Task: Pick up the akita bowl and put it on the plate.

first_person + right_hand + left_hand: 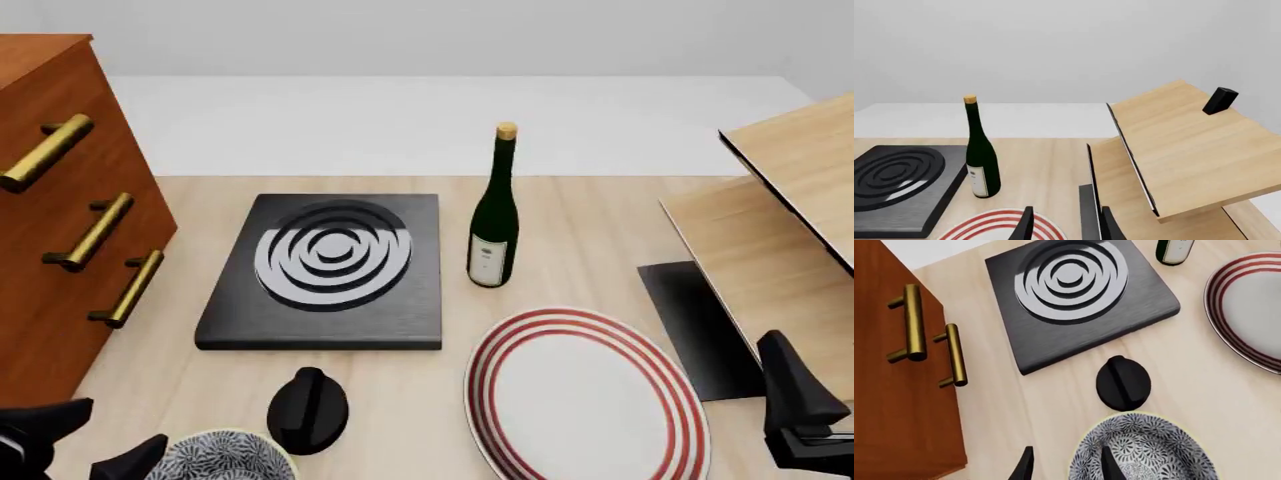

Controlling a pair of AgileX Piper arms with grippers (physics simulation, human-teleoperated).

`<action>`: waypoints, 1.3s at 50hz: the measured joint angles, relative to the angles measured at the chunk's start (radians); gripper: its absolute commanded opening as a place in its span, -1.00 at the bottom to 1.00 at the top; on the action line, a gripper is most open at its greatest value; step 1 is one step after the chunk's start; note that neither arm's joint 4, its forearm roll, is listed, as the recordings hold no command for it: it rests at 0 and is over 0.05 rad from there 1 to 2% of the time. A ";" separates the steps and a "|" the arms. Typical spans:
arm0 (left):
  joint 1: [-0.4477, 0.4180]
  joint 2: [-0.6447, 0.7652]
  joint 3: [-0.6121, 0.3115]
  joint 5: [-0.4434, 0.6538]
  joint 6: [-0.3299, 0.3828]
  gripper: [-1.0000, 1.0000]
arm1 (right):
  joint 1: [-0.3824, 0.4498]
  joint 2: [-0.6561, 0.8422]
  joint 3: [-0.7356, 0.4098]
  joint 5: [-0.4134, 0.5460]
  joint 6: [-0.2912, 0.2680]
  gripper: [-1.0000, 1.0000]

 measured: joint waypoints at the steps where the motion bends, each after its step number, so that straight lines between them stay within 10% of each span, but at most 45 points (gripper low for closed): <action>1: -0.002 0.000 0.002 0.000 0.000 1.00 | 0.000 0.000 0.000 0.000 0.000 1.00; 65: -0.036 0.012 0.178 -0.036 0.002 1.00 | 0.000 0.000 0.000 0.000 0.000 1.00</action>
